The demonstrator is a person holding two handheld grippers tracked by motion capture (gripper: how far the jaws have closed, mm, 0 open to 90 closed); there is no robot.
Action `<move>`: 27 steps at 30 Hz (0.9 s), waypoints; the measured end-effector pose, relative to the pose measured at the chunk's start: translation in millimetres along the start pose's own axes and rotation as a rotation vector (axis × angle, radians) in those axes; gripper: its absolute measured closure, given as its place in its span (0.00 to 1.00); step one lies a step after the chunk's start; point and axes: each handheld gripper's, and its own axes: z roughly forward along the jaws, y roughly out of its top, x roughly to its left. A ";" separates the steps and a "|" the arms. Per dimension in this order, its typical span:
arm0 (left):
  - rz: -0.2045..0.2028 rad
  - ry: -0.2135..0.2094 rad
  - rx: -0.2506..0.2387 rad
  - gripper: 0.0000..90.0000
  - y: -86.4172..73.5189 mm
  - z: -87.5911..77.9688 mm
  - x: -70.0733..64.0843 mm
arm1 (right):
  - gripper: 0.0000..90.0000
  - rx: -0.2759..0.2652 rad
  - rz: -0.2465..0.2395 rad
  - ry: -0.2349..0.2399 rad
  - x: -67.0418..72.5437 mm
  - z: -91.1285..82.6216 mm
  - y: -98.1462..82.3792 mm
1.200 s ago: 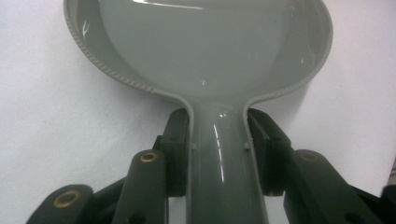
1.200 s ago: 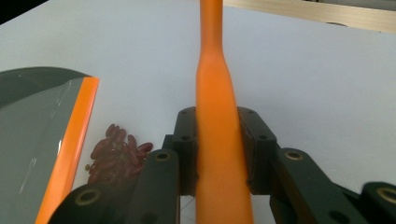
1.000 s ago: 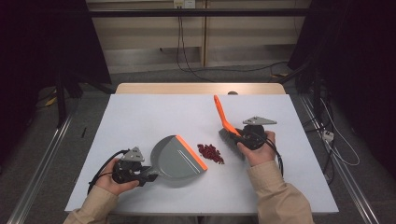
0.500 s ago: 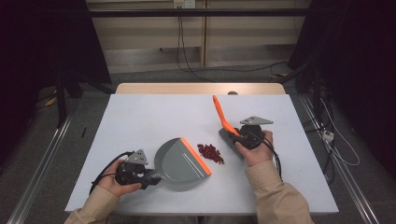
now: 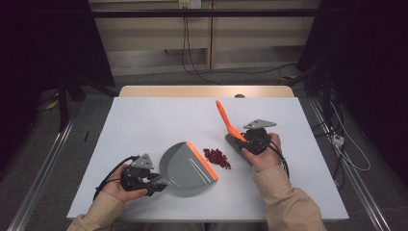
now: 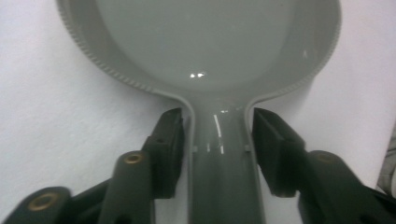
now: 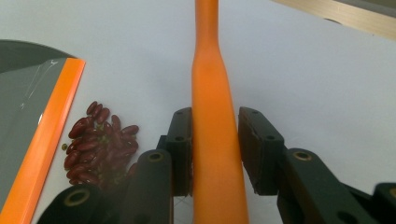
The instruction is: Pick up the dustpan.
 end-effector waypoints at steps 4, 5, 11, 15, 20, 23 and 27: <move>0.028 0.021 0.019 0.58 1.5 -1.3 -1.7 | 0.74 0.029 -0.032 -0.012 2.0 -3.3 6.8; 0.027 0.022 0.021 0.58 1.8 -1.5 -2.6 | 0.74 0.036 -0.042 -0.020 2.8 -3.3 7.9; 0.022 0.022 0.022 0.69 3.9 -1.9 -4.9 | 0.79 0.067 -0.062 -0.025 4.1 -0.7 9.4; 0.026 0.010 0.021 0.70 4.9 -3.2 -6.1 | 0.79 0.071 -0.050 -0.010 6.1 -2.9 8.1; 0.062 -0.010 0.040 0.70 8.0 -0.2 -9.8 | 0.80 0.049 -0.037 0.002 13.4 -4.7 3.7; 0.061 -0.015 0.037 0.70 8.8 1.0 -10.3 | 0.80 0.041 -0.044 -0.004 16.4 -4.5 2.8; 0.069 -0.017 0.034 0.70 9.2 1.5 -10.4 | 0.80 0.031 -0.034 -0.008 18.1 -4.2 1.8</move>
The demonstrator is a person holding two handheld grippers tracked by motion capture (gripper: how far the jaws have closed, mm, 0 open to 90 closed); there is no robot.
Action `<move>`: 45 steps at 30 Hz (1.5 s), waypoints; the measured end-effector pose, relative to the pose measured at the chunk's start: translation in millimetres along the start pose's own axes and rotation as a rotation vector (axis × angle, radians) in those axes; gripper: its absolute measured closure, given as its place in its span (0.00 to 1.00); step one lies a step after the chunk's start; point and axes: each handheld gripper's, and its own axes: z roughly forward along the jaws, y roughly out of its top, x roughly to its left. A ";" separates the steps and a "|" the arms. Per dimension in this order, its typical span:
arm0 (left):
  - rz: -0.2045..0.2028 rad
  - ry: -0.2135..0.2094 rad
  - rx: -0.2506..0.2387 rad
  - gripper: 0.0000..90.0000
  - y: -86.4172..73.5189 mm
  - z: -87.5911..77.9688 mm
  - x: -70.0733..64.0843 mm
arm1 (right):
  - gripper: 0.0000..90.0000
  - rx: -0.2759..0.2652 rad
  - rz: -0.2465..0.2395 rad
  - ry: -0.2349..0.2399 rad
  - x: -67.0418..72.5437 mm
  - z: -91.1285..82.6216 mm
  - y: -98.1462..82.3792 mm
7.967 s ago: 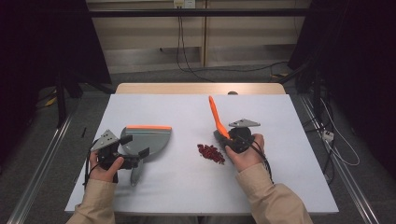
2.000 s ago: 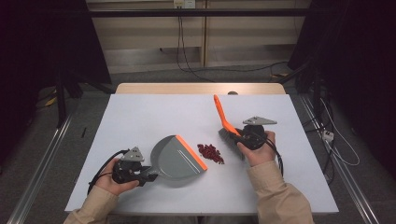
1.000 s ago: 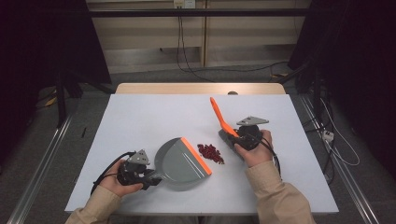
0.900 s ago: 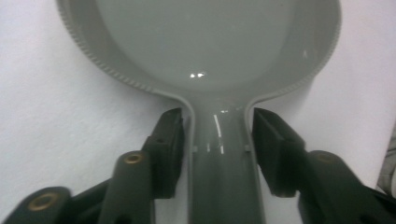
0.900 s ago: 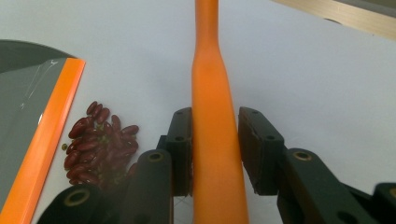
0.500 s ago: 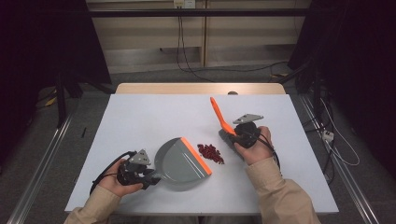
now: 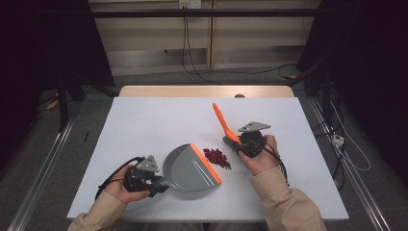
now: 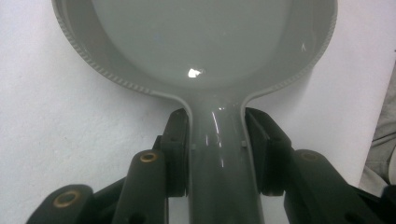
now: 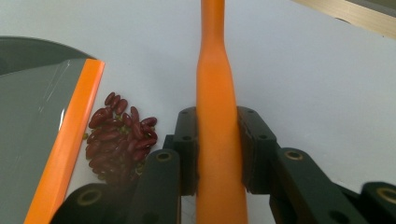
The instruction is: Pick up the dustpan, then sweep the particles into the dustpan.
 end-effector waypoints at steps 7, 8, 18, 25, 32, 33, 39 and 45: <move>-0.013 -0.009 -0.008 0.70 0.5 0.5 1.1 | 0.80 -0.007 -0.013 0.001 1.9 -0.1 -0.9; -0.012 -0.012 -0.005 0.70 0.7 0.4 1.4 | 0.80 -0.008 -0.014 0.001 2.0 -0.2 -1.2; -0.016 -0.016 -0.002 0.70 3.2 -0.3 2.0 | 0.80 -0.012 -0.007 0.002 2.8 0.2 -1.5; 0.002 -0.025 0.020 0.70 5.9 -0.9 4.0 | 0.80 -0.020 -0.019 -0.002 8.9 1.3 -1.8; -0.010 -0.031 0.012 0.70 8.7 2.5 3.7 | 0.79 -0.023 -0.038 0.000 16.1 1.9 -1.6; -0.022 -0.034 0.002 0.70 8.9 3.4 3.0 | 0.79 -0.024 -0.038 0.002 17.2 2.2 -1.6; 0.003 -0.035 0.023 0.70 10.4 4.2 4.8 | 0.79 -0.035 -0.042 0.007 23.7 3.1 -1.7; -0.012 -0.040 0.013 0.70 10.6 5.7 3.9 | 0.79 -0.044 -0.043 0.019 29.7 4.3 -2.3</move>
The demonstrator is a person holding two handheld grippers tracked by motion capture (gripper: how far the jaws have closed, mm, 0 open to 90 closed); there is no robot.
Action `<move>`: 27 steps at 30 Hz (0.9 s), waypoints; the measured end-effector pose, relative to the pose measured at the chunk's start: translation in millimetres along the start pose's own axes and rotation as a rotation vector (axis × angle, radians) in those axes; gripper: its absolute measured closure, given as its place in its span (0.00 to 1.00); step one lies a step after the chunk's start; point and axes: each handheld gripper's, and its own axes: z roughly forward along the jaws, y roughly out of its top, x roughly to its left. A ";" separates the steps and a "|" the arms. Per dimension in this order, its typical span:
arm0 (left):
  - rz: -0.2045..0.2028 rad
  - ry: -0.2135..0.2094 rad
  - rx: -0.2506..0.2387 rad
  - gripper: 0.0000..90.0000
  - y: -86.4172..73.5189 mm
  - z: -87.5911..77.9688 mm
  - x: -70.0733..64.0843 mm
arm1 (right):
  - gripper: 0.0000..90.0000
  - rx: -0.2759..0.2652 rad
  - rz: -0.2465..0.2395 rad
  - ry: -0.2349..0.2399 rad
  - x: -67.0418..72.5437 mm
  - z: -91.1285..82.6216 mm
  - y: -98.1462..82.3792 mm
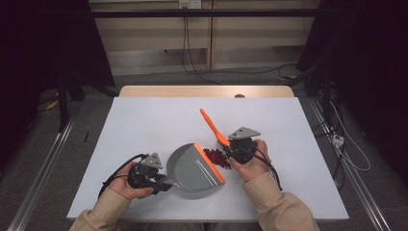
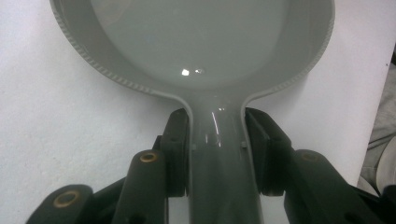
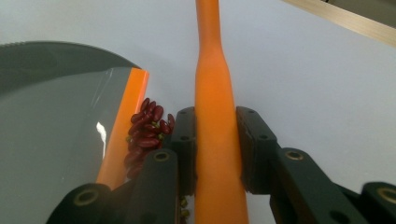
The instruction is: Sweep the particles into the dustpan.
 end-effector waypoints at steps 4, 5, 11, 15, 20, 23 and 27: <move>-0.013 0.000 -0.006 0.70 0.3 0.8 -0.3 | 0.79 -0.008 0.017 0.018 2.2 0.0 -0.7; -0.005 0.001 -0.001 0.70 0.4 0.7 0.1 | 0.79 -0.006 0.013 0.018 3.1 0.0 -0.6; -0.005 -0.002 -0.007 0.70 1.0 1.4 0.5 | 0.79 -0.013 0.015 0.034 9.6 0.7 0.3; -0.014 -0.004 -0.011 0.70 1.3 1.9 0.3 | 0.79 -0.023 0.026 0.054 15.6 2.1 1.6; -0.016 -0.004 -0.009 0.70 1.7 2.2 0.2 | 0.79 -0.034 0.023 0.059 22.2 3.7 2.0; -0.019 -0.003 -0.014 0.70 2.1 2.8 0.1 | 0.79 -0.040 0.028 0.063 24.5 4.2 2.2; -0.023 -0.008 -0.017 0.70 2.5 3.3 0.2 | 0.79 -0.048 0.035 0.068 28.8 5.0 2.3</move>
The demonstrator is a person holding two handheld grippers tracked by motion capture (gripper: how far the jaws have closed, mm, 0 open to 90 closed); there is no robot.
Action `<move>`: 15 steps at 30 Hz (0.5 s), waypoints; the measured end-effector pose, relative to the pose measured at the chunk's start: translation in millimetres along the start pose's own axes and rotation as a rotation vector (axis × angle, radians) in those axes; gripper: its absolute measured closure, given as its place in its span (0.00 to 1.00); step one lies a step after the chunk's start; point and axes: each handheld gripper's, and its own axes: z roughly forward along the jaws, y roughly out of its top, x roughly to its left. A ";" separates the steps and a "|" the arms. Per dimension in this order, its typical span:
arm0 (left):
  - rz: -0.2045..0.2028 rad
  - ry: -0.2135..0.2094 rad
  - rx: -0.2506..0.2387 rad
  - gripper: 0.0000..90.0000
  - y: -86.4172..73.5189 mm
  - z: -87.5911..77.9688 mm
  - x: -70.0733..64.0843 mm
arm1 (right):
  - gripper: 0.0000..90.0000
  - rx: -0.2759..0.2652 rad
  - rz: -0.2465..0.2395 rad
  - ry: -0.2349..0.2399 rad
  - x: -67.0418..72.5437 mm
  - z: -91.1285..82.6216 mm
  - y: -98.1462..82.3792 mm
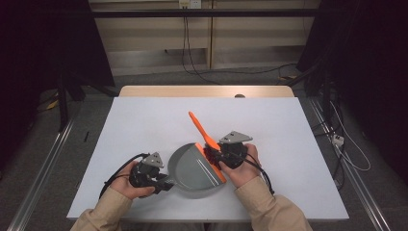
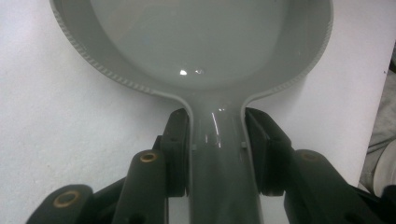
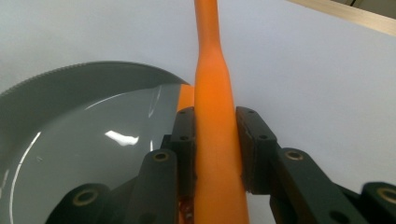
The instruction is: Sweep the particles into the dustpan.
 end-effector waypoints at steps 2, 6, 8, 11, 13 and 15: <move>-0.003 0.001 0.000 0.70 0.3 0.4 -0.2 | 0.79 -0.003 -0.006 0.000 2.0 0.6 0.3; 0.001 0.002 0.005 0.70 0.4 0.2 0.2 | 0.79 -0.006 -0.006 0.005 5.6 1.8 1.0; 0.001 0.002 0.004 0.70 0.4 0.0 0.3 | 0.79 -0.011 -0.003 0.016 7.7 2.2 1.2; -0.006 0.002 -0.002 0.70 0.2 0.3 -0.2 | 0.79 -0.017 -0.009 0.032 11.5 2.6 1.8; 0.000 0.002 0.005 0.70 0.2 -0.2 0.4 | 0.79 -0.021 -0.016 0.030 14.5 3.1 2.1; -0.008 0.002 0.000 0.70 0.0 -0.1 0.1 | 0.79 -0.033 -0.016 0.034 16.4 3.1 2.8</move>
